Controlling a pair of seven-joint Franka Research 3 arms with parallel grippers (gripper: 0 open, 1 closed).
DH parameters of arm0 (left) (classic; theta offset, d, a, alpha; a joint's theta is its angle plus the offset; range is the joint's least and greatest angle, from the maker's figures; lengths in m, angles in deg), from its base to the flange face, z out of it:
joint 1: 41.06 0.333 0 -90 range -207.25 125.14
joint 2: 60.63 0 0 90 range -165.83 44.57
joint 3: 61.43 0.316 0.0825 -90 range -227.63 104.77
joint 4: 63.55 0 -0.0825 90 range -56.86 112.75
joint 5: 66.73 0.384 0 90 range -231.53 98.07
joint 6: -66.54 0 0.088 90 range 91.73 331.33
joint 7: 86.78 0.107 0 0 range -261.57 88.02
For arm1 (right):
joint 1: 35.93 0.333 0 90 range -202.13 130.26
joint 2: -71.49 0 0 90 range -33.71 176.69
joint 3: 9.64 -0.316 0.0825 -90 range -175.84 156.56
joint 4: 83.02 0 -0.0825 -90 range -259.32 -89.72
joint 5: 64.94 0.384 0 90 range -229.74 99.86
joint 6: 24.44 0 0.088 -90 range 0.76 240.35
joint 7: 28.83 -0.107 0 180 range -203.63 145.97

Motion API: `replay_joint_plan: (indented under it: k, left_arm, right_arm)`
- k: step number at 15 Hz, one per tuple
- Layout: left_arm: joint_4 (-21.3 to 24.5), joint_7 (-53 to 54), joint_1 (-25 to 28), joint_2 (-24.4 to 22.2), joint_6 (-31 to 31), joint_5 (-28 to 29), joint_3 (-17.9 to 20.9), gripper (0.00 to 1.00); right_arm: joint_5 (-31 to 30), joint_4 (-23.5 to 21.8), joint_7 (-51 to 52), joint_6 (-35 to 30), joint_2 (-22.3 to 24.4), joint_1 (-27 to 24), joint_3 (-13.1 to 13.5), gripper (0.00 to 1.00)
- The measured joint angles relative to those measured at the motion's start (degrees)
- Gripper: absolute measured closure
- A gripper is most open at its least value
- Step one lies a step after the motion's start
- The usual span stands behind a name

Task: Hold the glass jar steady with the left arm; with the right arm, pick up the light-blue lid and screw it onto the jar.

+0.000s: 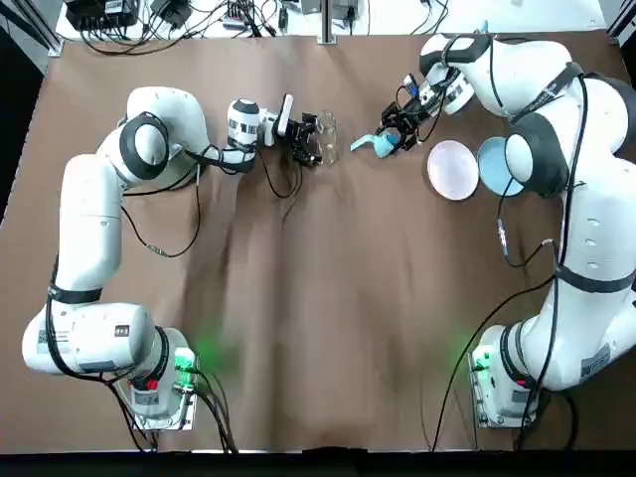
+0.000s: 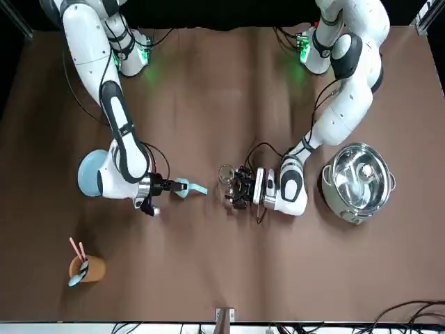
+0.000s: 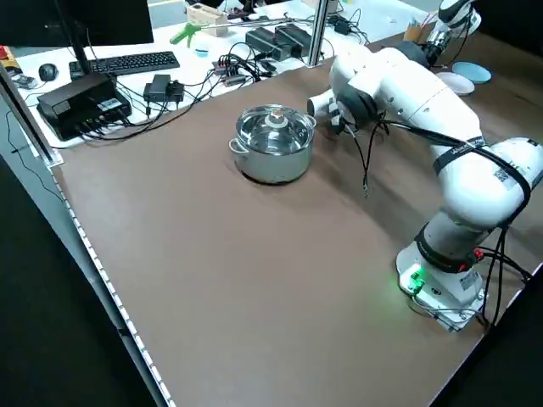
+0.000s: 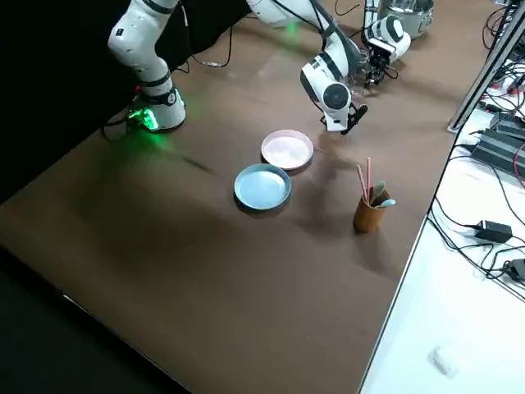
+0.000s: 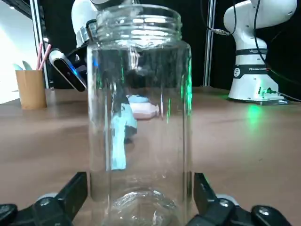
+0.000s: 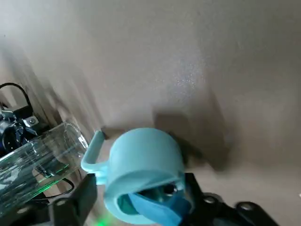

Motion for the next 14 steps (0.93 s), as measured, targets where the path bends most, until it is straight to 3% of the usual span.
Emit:
replay_joint_plan:
  k: [1,3,14]
  left_arm:
    - [0.00,0.04,-0.05,0.13,0.00,-0.07,0.00,0.00]
    - [0.00,0.15,-0.16,0.25,0.00,-0.79,0.00,0.00]
    - [-0.78,2.73,-1.51,0.76,1.51,-1.96,0.02,0.00]
  right_arm:
    - [0.03,0.00,0.00,0.00,-0.01,0.00,0.03,0.30]
    - [0.03,0.09,0.01,0.01,-0.02,0.00,0.13,0.32]
    - [-2.14,4.21,-0.01,-0.03,1.27,-0.12,2.28,0.32]
